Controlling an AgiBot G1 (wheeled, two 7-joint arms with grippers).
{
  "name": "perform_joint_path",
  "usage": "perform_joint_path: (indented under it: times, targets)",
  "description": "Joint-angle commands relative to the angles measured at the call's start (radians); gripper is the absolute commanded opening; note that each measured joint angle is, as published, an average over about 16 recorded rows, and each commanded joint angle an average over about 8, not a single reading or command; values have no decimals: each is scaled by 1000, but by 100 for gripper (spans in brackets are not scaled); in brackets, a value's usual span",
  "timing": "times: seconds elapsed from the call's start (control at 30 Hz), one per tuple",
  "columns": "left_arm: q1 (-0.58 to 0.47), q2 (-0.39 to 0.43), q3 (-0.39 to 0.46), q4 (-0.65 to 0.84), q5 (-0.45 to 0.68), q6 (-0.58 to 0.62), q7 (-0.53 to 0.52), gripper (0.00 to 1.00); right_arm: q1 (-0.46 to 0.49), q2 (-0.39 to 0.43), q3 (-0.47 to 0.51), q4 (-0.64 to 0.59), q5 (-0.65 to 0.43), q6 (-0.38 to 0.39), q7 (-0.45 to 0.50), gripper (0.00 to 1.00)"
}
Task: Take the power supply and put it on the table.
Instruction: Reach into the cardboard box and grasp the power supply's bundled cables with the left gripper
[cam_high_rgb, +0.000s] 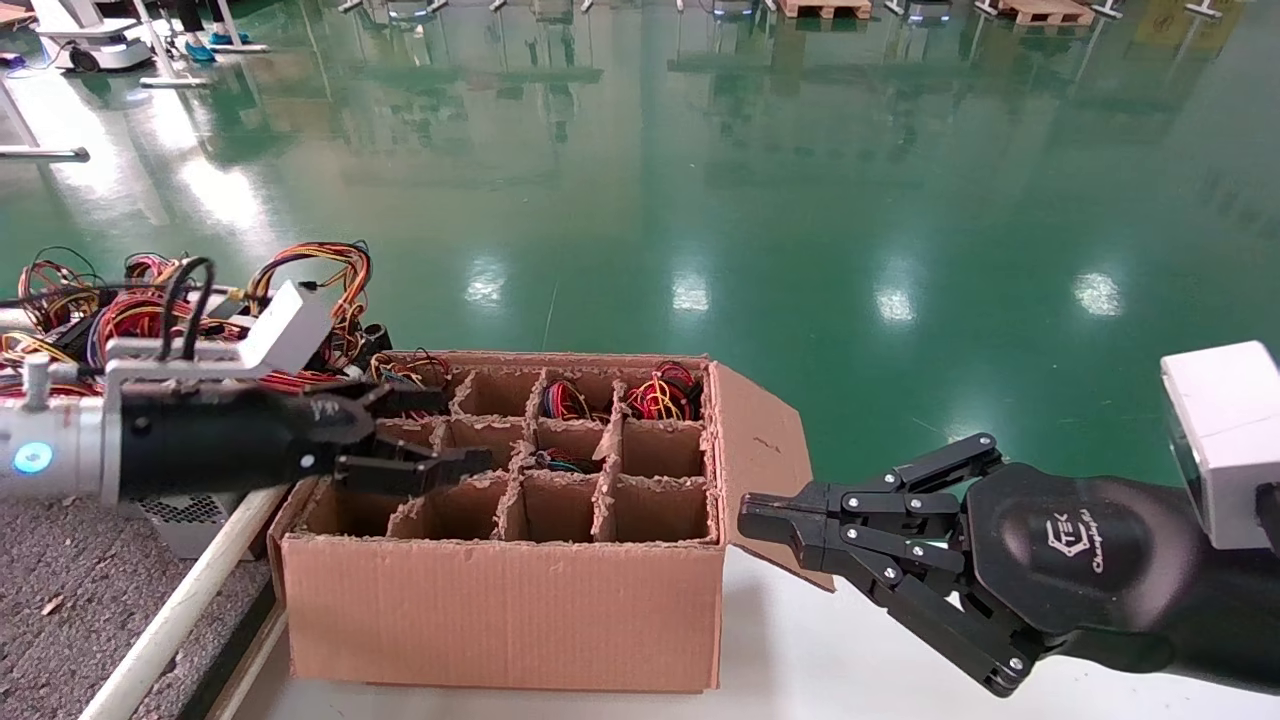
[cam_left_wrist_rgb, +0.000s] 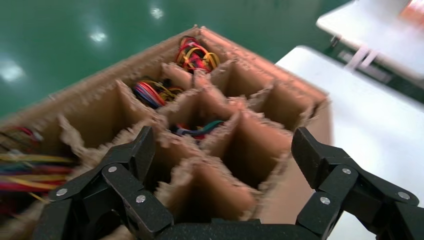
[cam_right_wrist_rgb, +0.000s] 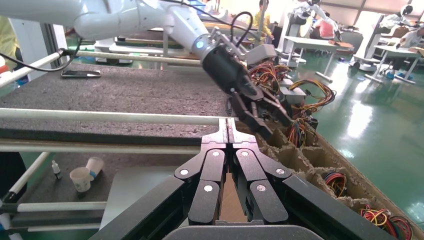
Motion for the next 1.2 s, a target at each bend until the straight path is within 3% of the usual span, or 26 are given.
perform_joint_path:
  times: [0.03, 0.13, 0.53, 1.2]
  targets:
    - [-41, 23, 17, 54, 40, 1, 54, 100, 0, 0, 0, 0, 0, 0, 0, 64]
    - [-64, 61, 17, 144, 50, -34, 85, 100, 0, 0, 0, 0, 0, 0, 0, 100]
    - [-107, 151, 18, 379, 65, -182, 38, 100, 0, 0, 0, 0, 0, 0, 0, 100]
    - [-121, 146, 35, 437, 91, -200, -33, 100, 0, 0, 0, 0, 0, 0, 0, 100]
